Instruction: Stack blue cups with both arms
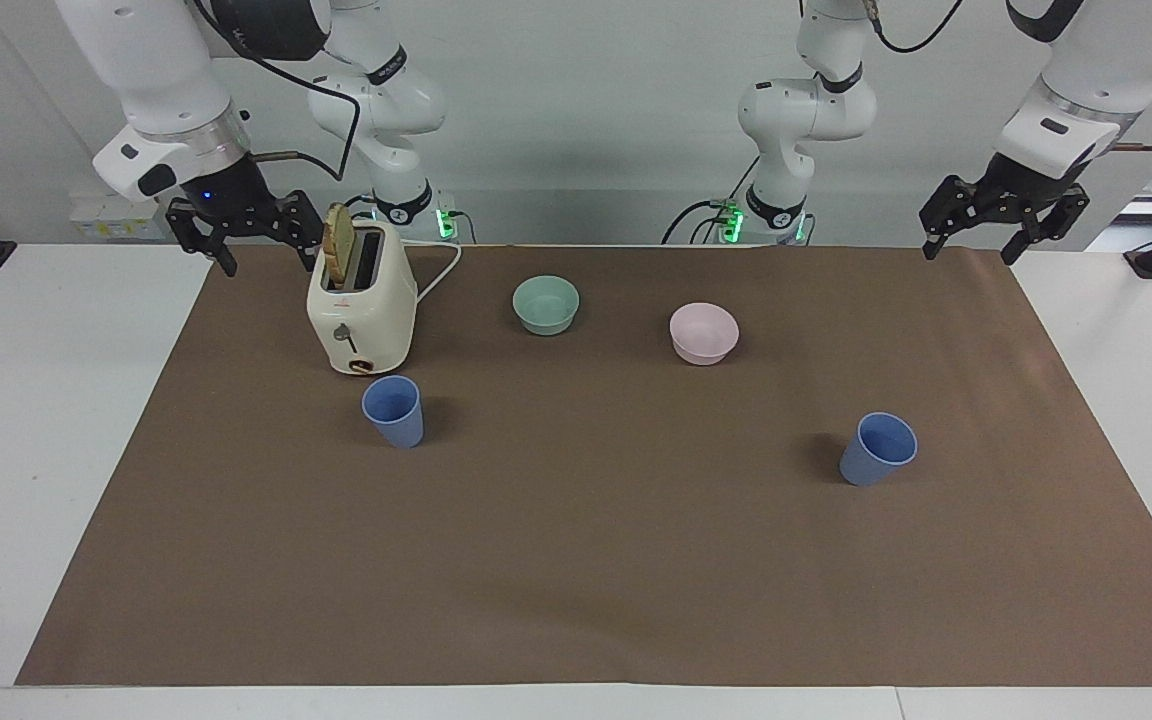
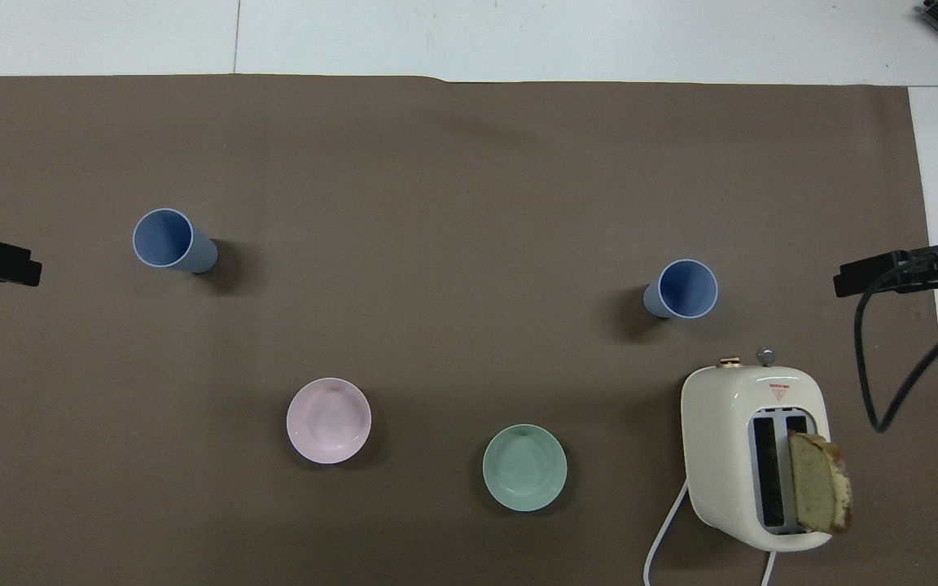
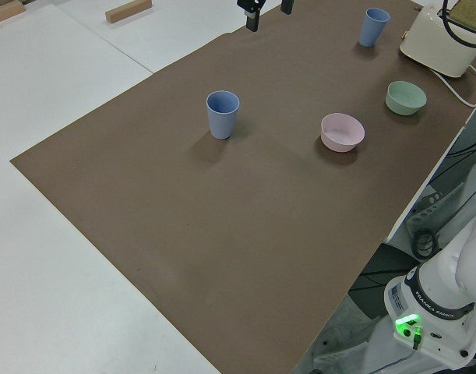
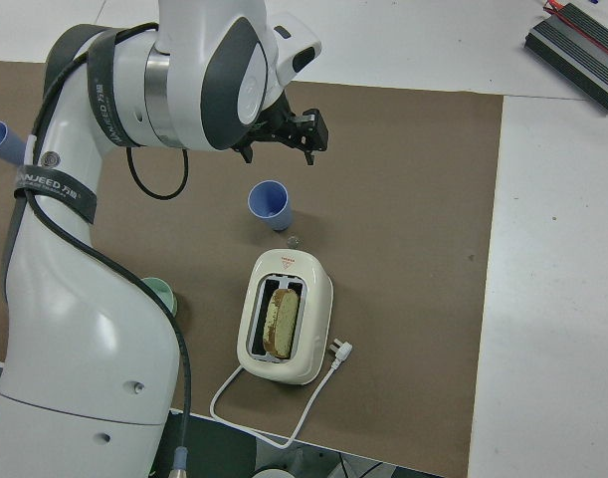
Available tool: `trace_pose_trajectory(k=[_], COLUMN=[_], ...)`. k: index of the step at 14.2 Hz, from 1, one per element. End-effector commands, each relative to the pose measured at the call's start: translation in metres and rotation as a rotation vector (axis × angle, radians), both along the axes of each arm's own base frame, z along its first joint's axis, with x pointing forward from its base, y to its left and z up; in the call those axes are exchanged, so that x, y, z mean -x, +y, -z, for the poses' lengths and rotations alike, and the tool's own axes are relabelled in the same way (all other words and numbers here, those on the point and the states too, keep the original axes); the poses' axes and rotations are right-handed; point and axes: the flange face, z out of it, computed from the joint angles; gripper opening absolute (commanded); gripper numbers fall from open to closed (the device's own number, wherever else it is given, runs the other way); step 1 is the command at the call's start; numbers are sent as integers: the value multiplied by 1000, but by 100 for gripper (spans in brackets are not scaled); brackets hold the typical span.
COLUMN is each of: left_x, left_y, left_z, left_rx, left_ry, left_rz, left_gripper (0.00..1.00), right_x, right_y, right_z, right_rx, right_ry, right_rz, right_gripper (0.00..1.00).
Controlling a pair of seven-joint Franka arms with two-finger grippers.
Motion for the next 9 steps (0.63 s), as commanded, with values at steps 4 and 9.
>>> trace_pose_trajectory(k=[4,9], left_x=[6,6], left_y=[2,4], left_z=[-1,-2], left_rx=[-8,-9], left_ry=[-17,-12], left_rz=[-2,-15], left_gripper=[100,100], right_x=[4,4], right_y=[-3,-3], right_z=[0,-1], right_rx=[7,7], right_ry=[-7,-10], right_rz=[-18,-18], right_gripper=[100,100])
